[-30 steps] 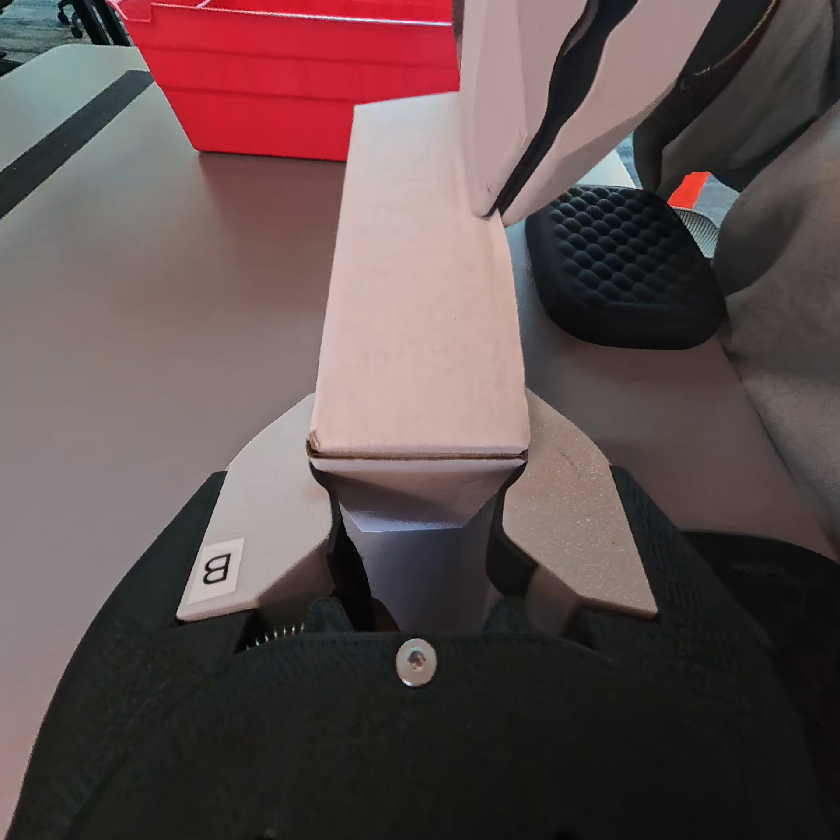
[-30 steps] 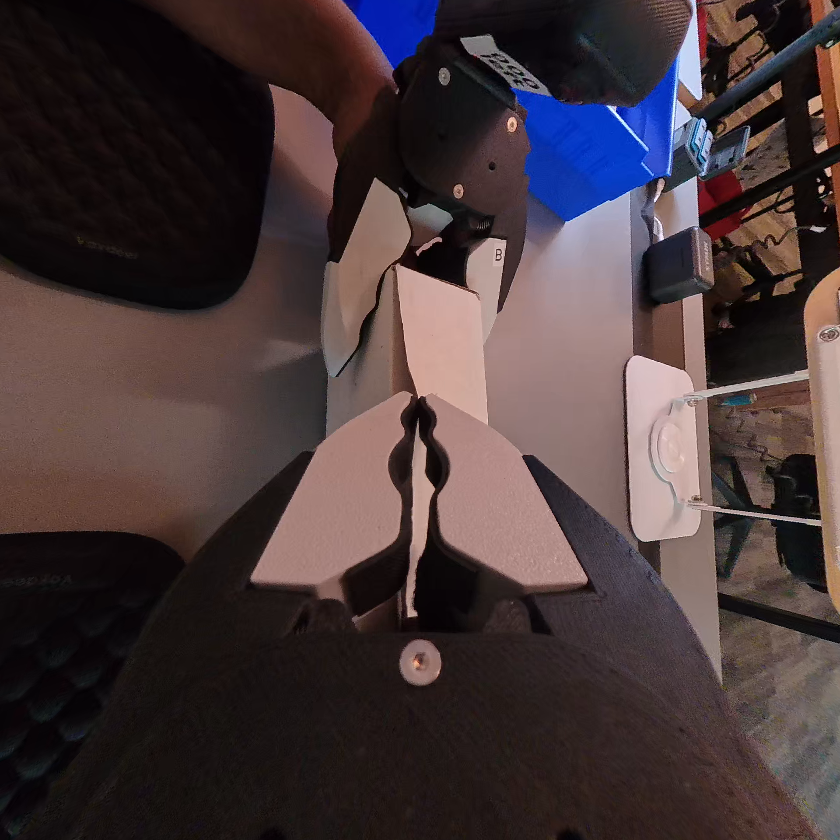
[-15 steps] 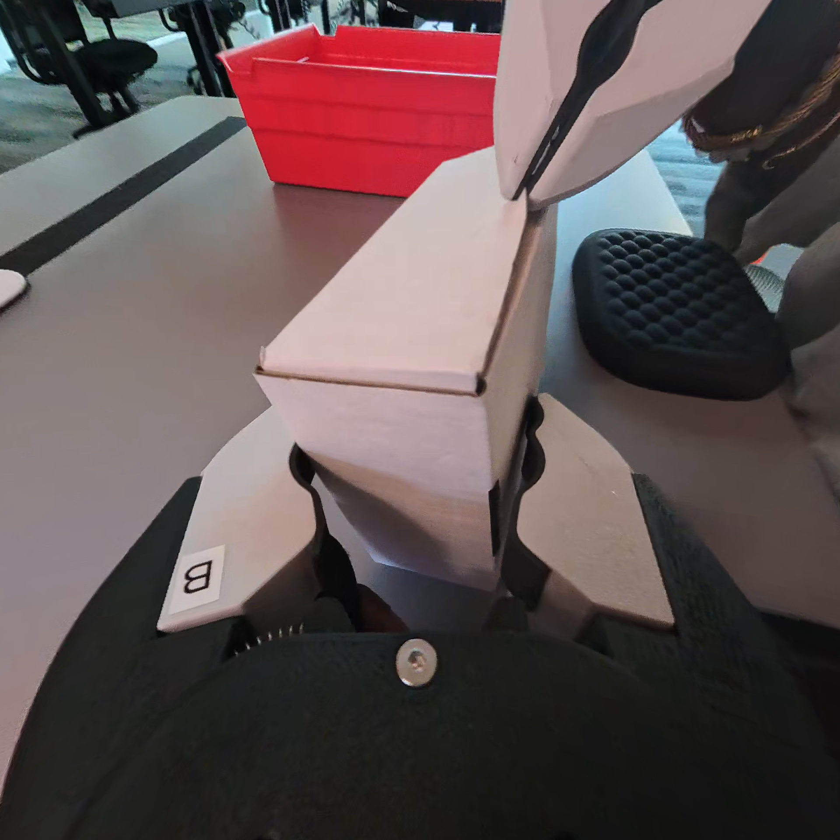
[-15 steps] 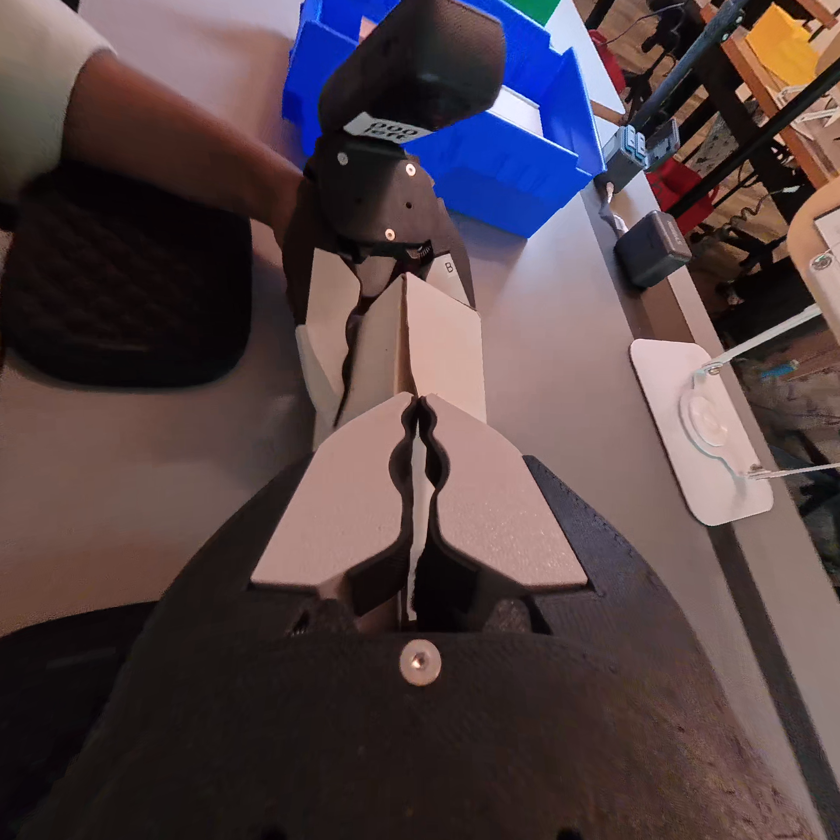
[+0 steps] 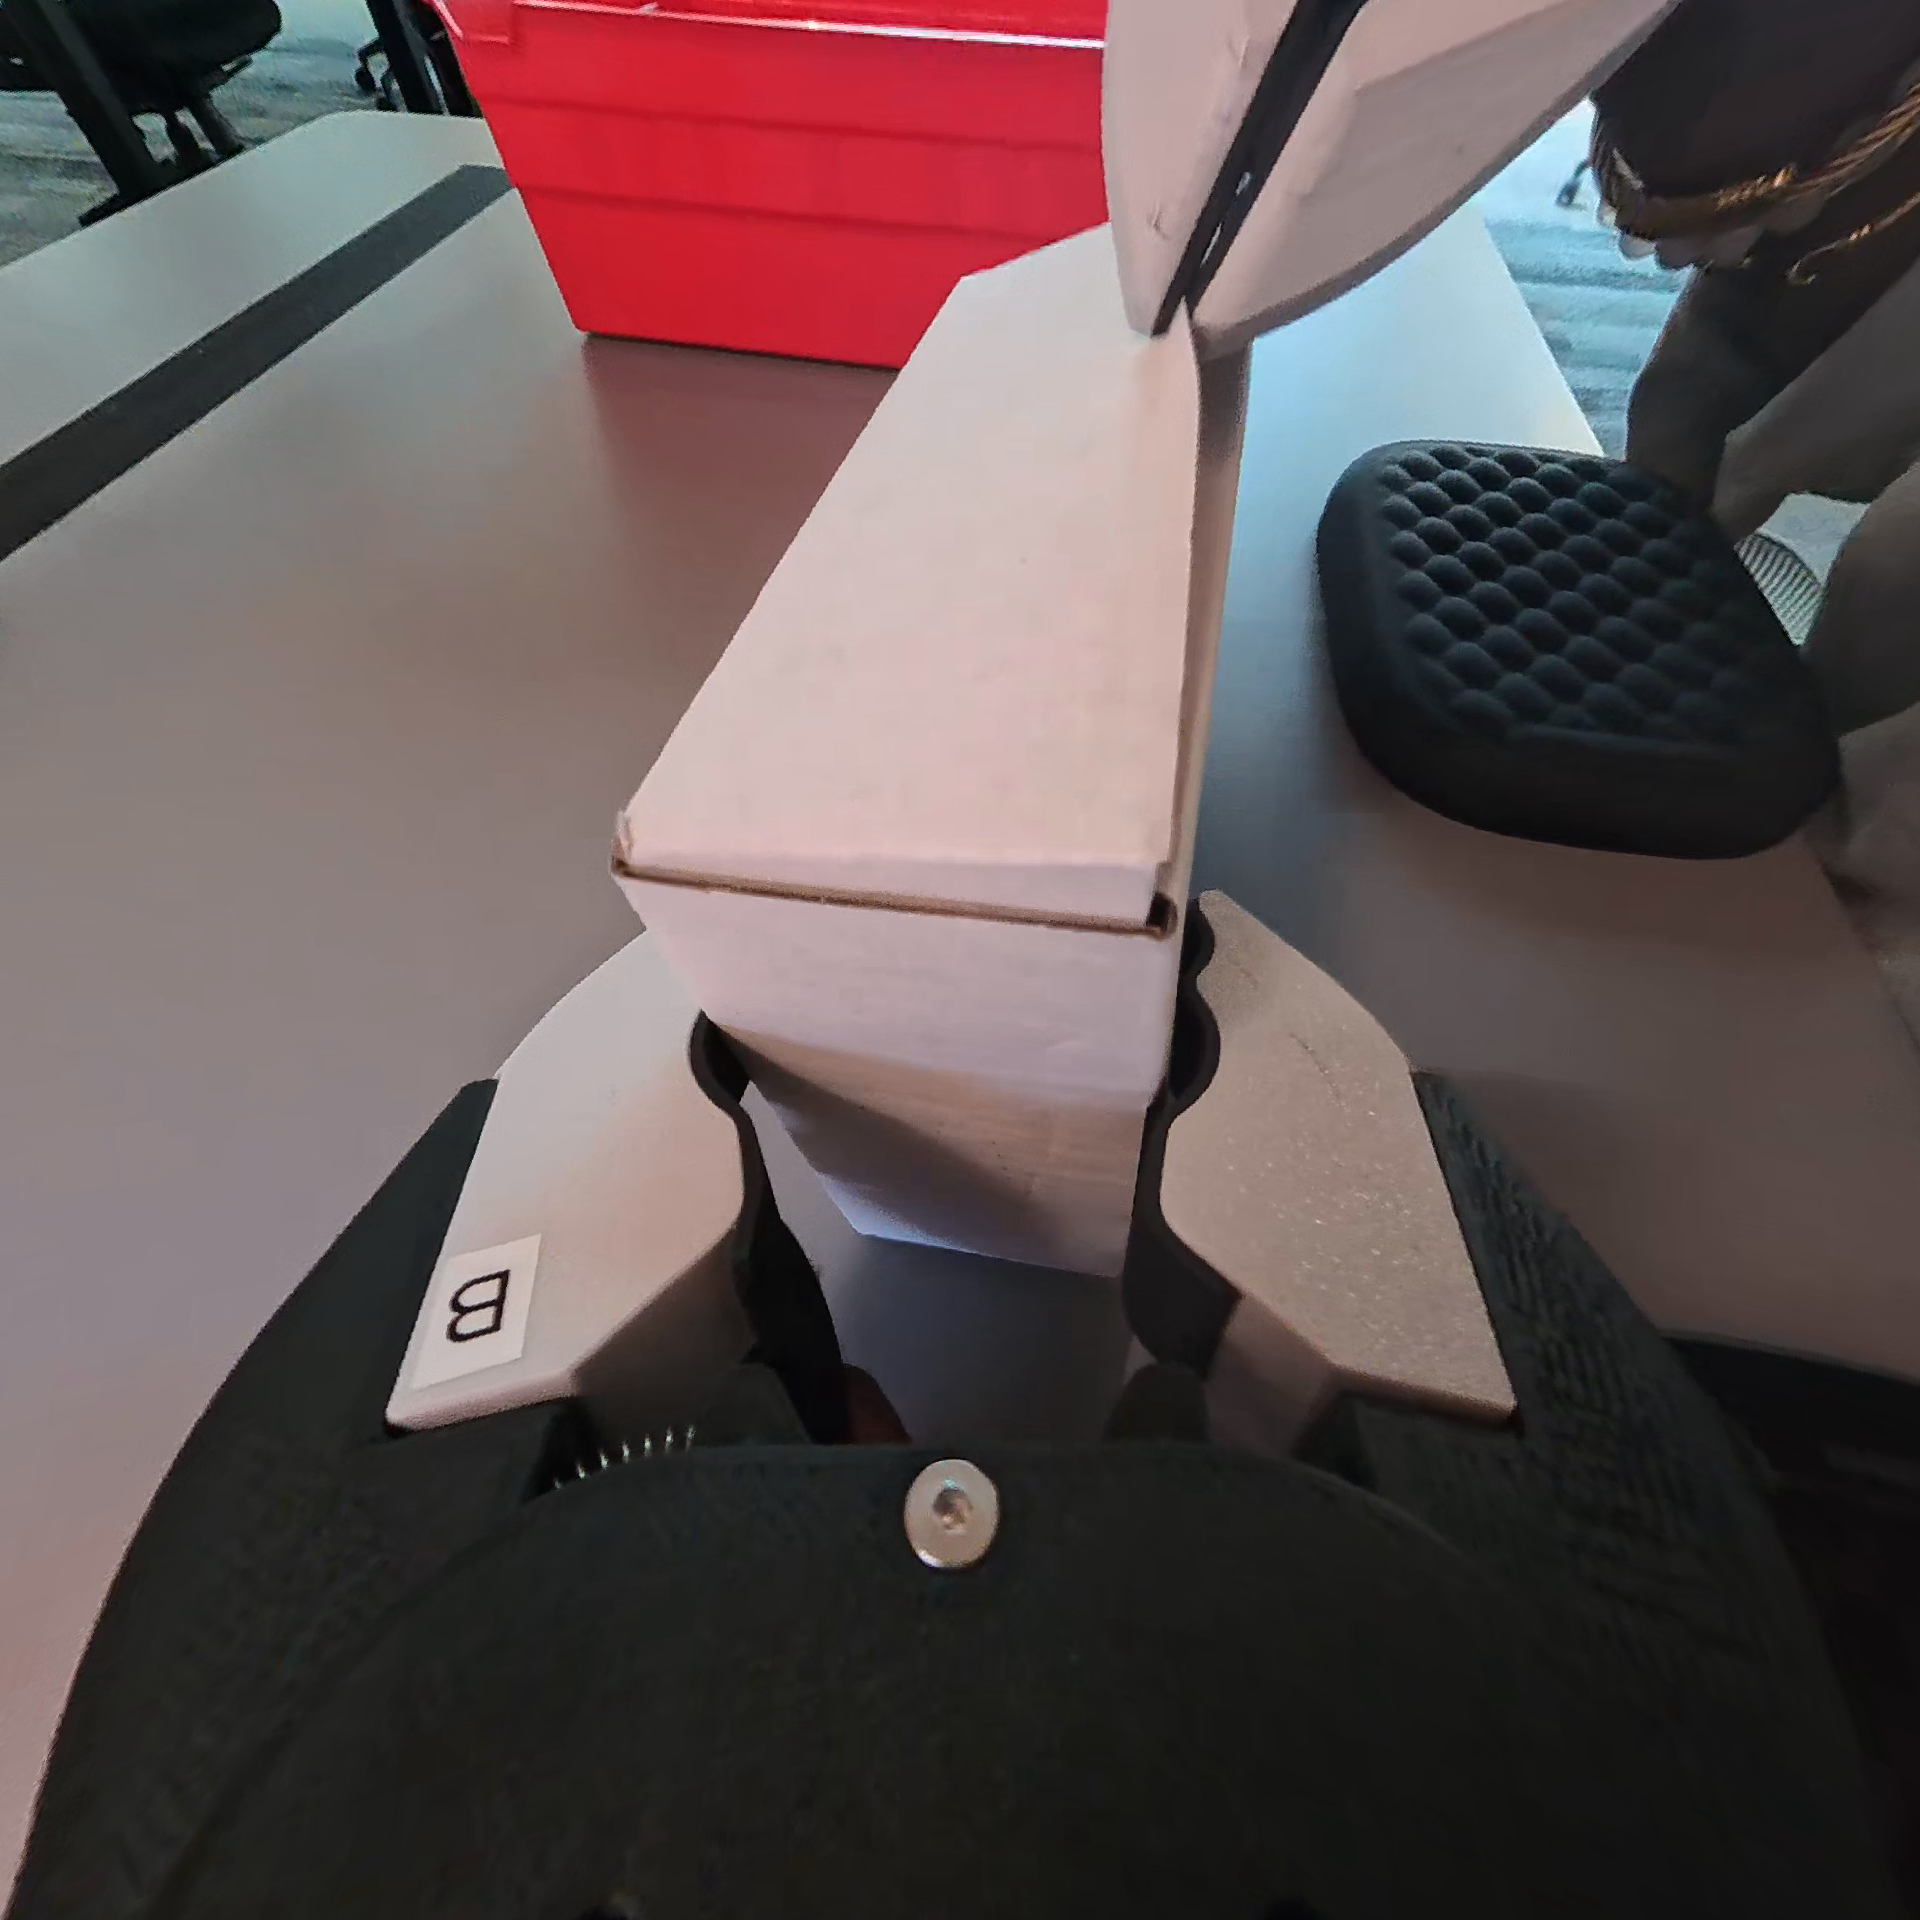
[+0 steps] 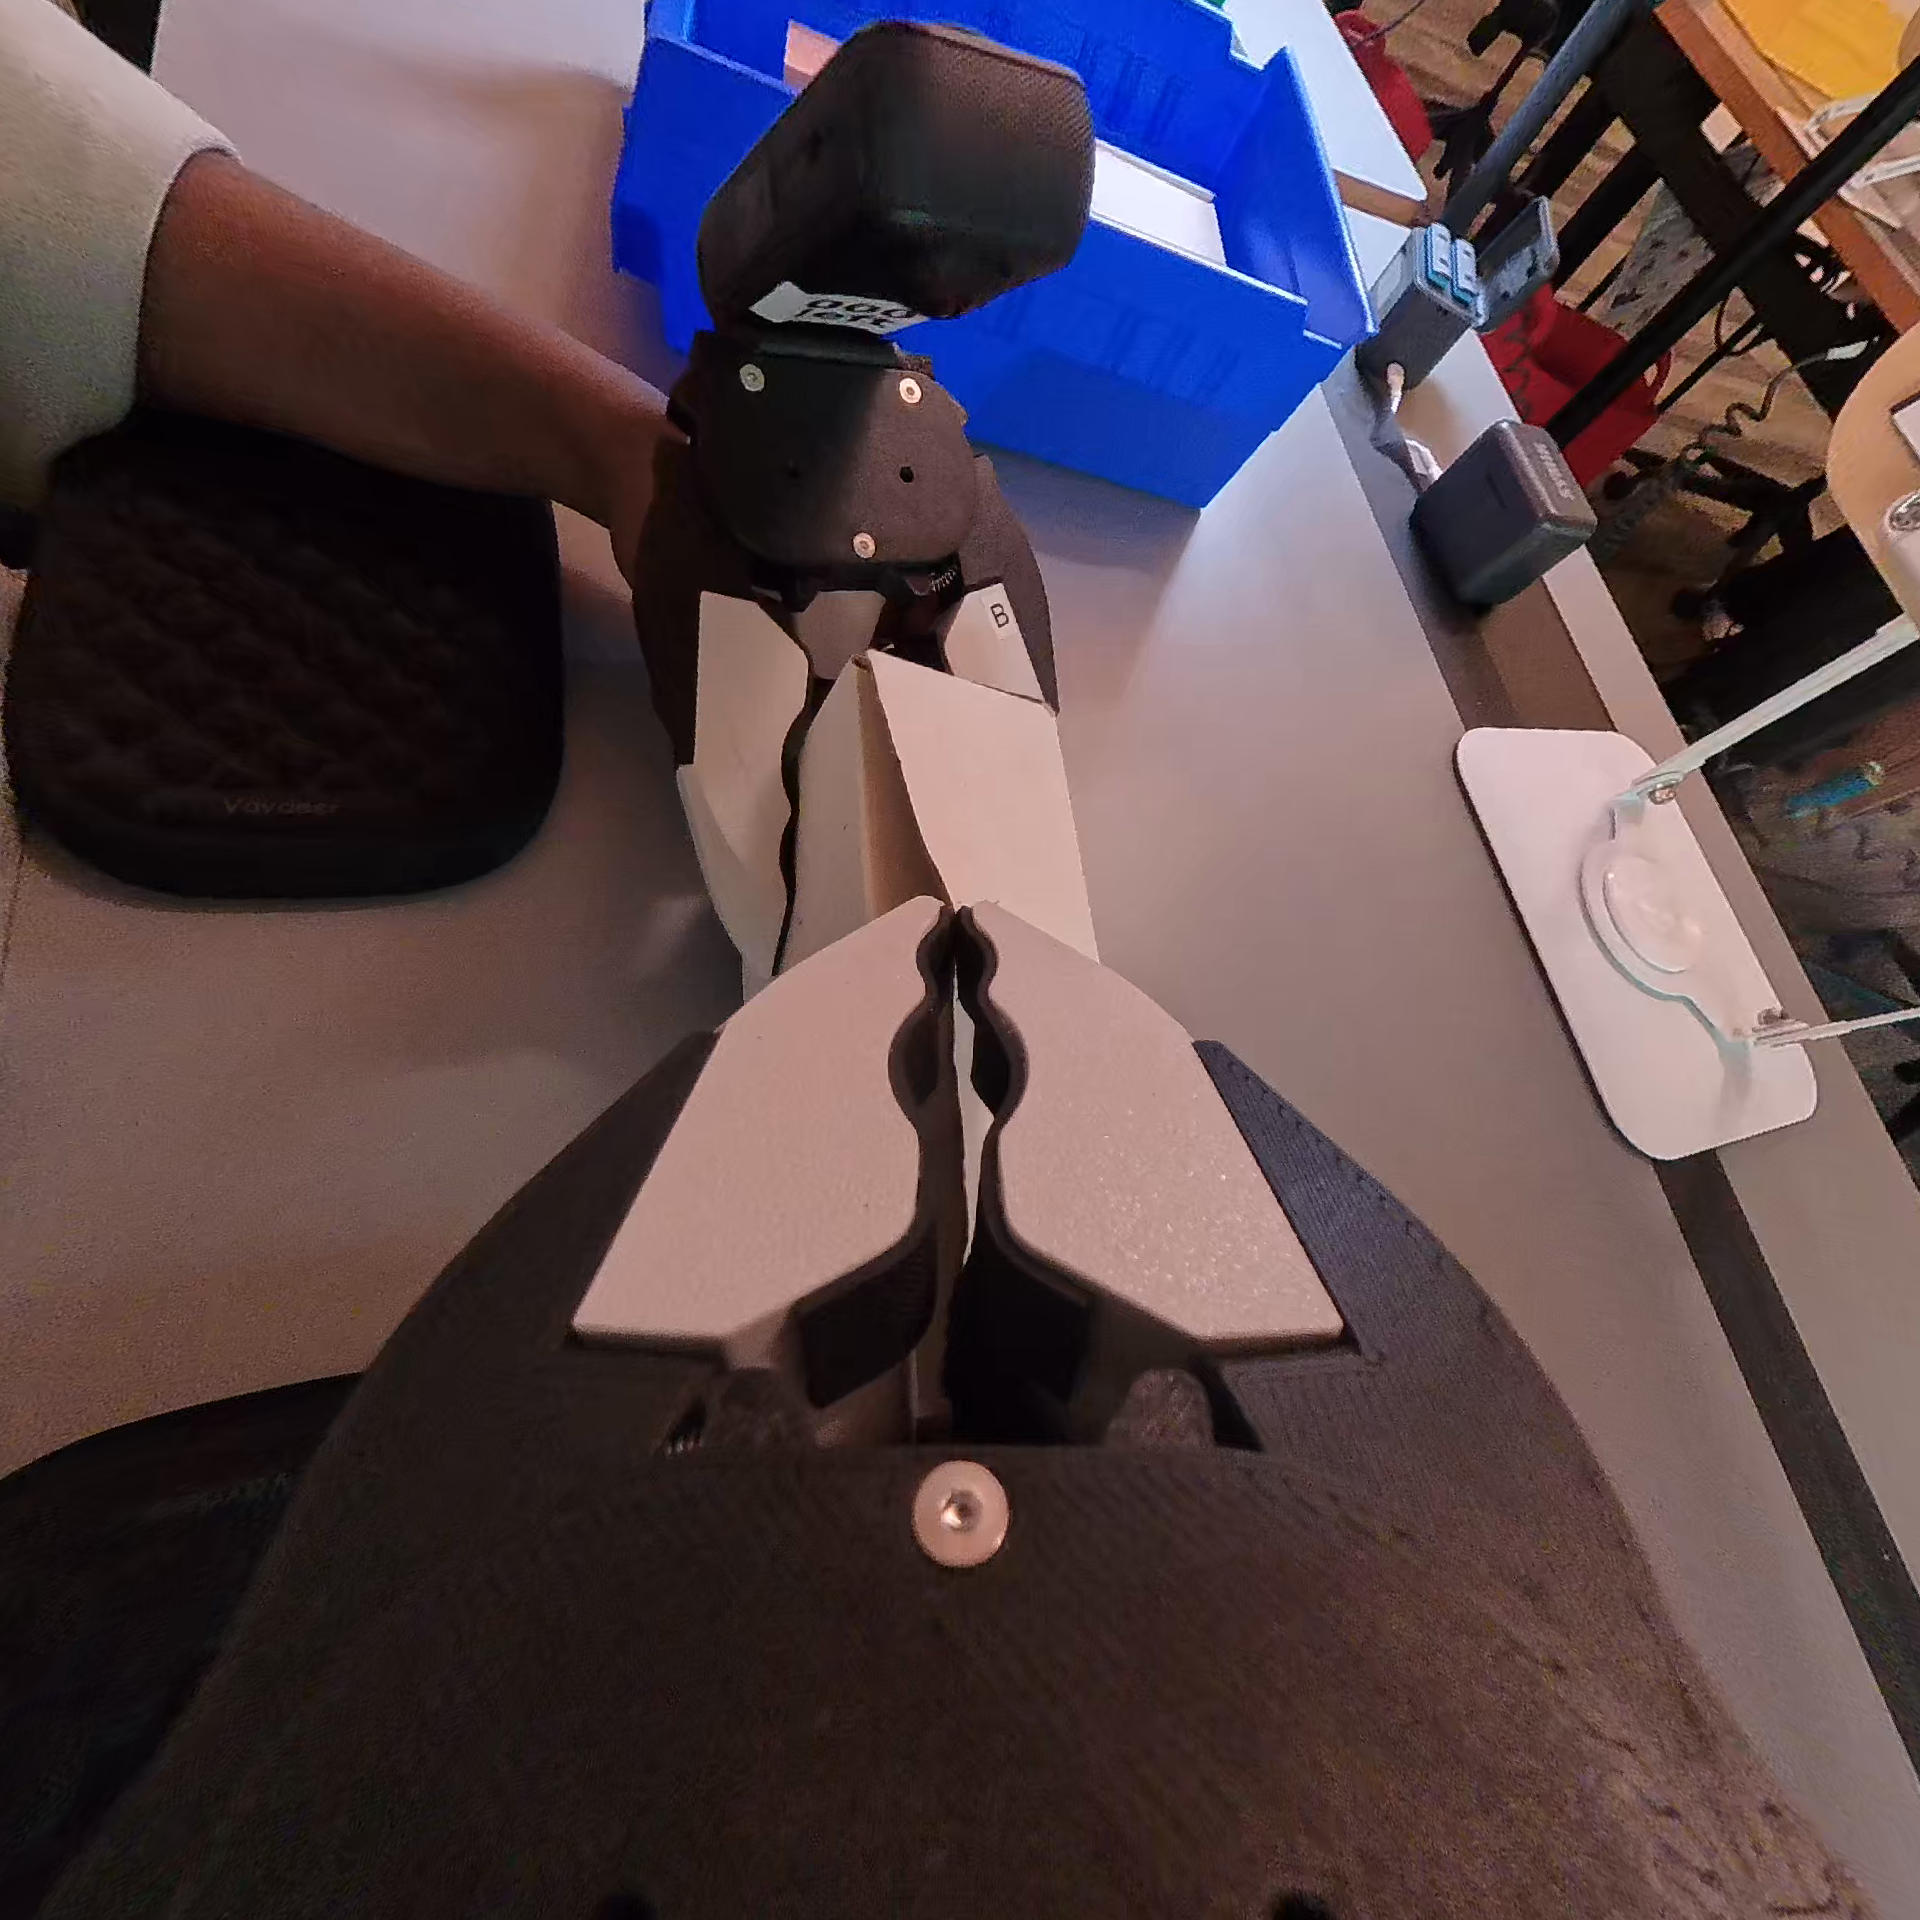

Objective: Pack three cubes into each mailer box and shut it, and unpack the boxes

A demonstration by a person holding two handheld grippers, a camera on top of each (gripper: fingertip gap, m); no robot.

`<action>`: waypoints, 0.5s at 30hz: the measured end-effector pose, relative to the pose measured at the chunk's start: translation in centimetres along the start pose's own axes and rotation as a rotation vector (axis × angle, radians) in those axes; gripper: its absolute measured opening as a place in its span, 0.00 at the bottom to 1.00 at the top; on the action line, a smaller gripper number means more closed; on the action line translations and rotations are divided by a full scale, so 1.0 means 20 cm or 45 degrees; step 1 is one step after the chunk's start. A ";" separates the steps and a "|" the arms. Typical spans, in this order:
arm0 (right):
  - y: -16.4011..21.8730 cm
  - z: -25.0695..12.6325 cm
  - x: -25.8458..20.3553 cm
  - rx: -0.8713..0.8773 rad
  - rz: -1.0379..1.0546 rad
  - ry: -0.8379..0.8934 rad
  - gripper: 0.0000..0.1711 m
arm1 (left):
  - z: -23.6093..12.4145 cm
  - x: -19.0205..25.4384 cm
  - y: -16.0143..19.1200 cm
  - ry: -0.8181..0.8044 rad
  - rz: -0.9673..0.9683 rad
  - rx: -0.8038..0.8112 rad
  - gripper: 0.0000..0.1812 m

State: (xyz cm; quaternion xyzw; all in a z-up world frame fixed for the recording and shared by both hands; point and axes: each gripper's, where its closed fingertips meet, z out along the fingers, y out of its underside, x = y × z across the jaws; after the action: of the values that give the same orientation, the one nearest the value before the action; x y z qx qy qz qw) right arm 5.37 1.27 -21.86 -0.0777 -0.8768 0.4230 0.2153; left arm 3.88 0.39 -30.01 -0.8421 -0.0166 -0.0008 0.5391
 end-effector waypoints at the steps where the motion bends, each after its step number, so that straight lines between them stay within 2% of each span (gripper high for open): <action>1: 0.00 0.00 0.00 -0.003 0.009 -0.007 0.00 | 0.00 0.00 0.01 0.001 0.003 -0.012 0.44; 5: 0.00 0.00 0.01 -0.009 0.032 -0.023 0.00 | 0.00 0.00 0.01 0.012 -0.008 -0.014 0.44; 8: 0.02 0.02 -0.03 -0.068 -0.198 0.037 0.01 | 0.00 0.00 0.01 0.008 0.007 -0.016 0.44; 11: 0.04 0.02 -0.01 -0.166 -0.287 0.127 0.12 | 0.00 0.00 0.01 -0.006 0.034 -0.021 0.44; 15: 0.05 0.04 -0.02 -0.206 -0.407 0.153 0.09 | 0.00 0.01 0.02 -0.011 0.048 -0.025 0.44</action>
State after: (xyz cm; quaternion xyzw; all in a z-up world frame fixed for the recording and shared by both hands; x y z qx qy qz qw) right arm 5.41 1.31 -23.21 0.0203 -0.8946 0.3063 0.3247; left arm 4.04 0.26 -30.34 -0.8475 -0.0032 0.0129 0.5306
